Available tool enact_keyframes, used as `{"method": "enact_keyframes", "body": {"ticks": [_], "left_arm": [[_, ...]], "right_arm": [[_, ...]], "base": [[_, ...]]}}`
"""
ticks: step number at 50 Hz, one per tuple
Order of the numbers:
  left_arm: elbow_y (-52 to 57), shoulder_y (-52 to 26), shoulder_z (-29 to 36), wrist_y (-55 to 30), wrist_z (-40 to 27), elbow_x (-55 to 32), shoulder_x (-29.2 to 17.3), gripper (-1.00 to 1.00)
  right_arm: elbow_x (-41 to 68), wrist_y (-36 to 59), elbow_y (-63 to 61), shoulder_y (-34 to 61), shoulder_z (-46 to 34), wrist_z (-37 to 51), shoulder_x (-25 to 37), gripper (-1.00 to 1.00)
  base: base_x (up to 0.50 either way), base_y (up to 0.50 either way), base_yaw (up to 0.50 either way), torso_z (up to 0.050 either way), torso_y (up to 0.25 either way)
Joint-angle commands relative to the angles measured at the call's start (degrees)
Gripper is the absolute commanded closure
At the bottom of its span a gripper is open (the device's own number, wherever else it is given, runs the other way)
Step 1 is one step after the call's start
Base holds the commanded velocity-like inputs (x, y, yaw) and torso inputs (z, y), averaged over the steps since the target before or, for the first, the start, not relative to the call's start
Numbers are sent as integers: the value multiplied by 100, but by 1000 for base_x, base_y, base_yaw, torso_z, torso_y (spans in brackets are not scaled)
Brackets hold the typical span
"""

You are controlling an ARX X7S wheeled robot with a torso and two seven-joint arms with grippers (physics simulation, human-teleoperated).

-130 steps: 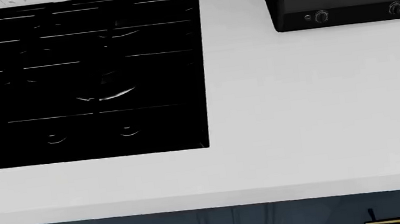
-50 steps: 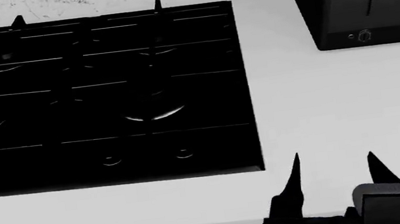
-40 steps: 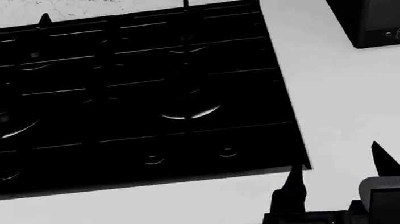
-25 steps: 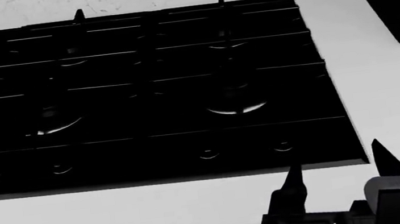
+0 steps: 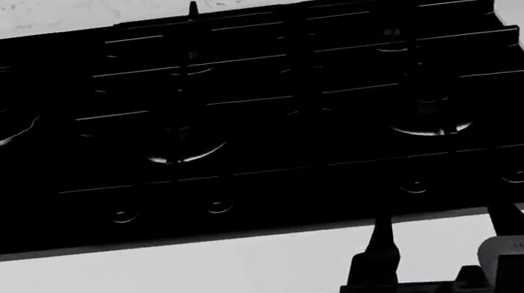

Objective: Stack the bowls from largest to smallest.

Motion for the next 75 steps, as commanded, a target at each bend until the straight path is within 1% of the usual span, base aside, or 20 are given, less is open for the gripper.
{"method": "enact_keyframes", "body": {"ticks": [1,10,13,17,18,21,23,25,26,30,35,46,47,49,51,55,66,68,73,75], "left_arm": [[124,883,-466,475,-94,20,-252,-100],[146,1180,-543,663,-121,118,-349,-100],[-19,554,-147,423,-133,19,-267,-100],[1,601,-142,429,-135,36,-282,-100],[-117,126,99,224,-137,-67,-195,-100],[-86,135,91,222,-170,-81,-215,-100],[5,628,-159,442,-135,35,-290,-100],[-132,9,149,169,-161,-111,-187,-100],[-3,512,-109,371,-157,0,-270,-100],[54,1014,-375,604,-100,118,-338,-100],[-26,698,-163,484,-111,70,-300,-100],[-15,1013,-285,665,-65,159,-344,-100],[-96,623,-78,499,-76,70,-292,-100],[-30,908,-221,609,-77,131,-336,-100],[-178,266,104,329,-104,-19,-235,-100],[-227,77,206,255,-111,-58,-187,-100],[-36,720,-49,545,-61,110,-311,-100],[-126,186,197,293,-110,-31,-243,-100],[-173,173,229,287,-91,-20,-225,-100],[-21,780,-86,539,-88,94,-352,-100]], "right_arm": [[45,-3,-76,-35,-15,26,33,-100],[104,-5,-69,-35,-5,38,42,-100],[218,68,-63,61,104,75,39,-100],[170,15,-1,72,93,89,47,-100],[159,5,-16,52,72,92,47,-100],[117,-27,-26,27,27,91,65,-100],[126,-29,-6,45,42,98,70,-100],[129,-33,-15,35,41,105,74,-100],[116,-49,-23,14,25,102,80,-100],[101,-70,-7,7,-3,104,89,-100],[98,-69,33,34,-10,126,97,-100],[42,-128,25,3,-86,144,136,-100],[28,-138,40,8,-91,153,134,-100],[12,-156,52,2,-112,152,140,-100],[19,-157,42,1,-113,154,146,-100],[31,-142,53,15,-104,189,142,-100],[119,-108,-37,-35,-69,210,184,-100],[132,-101,-60,-38,-68,217,191,-100],[94,-138,1,-26,-106,226,193,-100],[99,-141,-12,-32,-104,233,198,-100]], "base": [[0,500,0,0,0],[0,500,0,0,0],[0,500,0,0,0],[0,500,0,0,0],[0,500,0,0,0],[0,500,0,0,0],[0,500,0,0,0],[0,500,0,0,0],[0,500,0,0,0],[0,500,0,0,0],[0,500,0,0,0],[0,500,0,0,0],[0,500,0,0,0],[0,500,0,0,0],[0,500,0,0,0],[0,500,0,0,0],[0,500,0,0,0],[-1,500,0,0,0],[-1,500,0,0,0],[-1,500,0,0,0]]}}
